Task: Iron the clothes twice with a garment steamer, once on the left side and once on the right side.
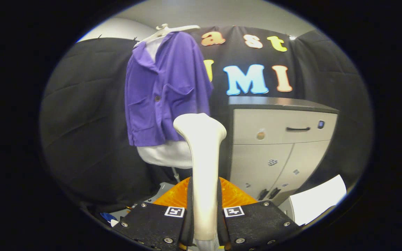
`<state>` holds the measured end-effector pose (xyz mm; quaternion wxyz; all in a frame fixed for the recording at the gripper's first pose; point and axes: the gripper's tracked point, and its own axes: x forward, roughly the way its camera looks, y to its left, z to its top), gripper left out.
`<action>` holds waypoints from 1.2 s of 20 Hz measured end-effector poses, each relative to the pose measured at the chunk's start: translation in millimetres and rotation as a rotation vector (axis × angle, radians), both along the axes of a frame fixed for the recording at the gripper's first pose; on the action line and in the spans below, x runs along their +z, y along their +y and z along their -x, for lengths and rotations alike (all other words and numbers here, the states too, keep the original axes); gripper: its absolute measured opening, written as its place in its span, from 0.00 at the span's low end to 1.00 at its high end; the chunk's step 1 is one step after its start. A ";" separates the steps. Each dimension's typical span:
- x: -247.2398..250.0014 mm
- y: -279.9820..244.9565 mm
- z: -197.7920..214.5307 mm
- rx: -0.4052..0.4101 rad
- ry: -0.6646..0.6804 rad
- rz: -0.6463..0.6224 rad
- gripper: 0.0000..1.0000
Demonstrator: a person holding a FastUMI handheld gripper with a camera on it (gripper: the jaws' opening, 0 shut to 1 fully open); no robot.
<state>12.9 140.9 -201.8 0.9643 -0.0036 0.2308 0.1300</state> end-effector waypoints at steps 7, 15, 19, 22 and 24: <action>71.0 -103.7 19.8 -0.125 -0.130 -0.043 0.26; 165.7 -158.6 47.6 -0.207 -0.340 -0.090 0.26; 184.7 -155.7 55.3 -0.236 -0.382 -0.098 0.26; 185.8 -144.8 54.2 -0.234 -0.381 -0.103 0.26; 185.2 -137.6 52.8 -0.230 -0.372 -0.102 0.26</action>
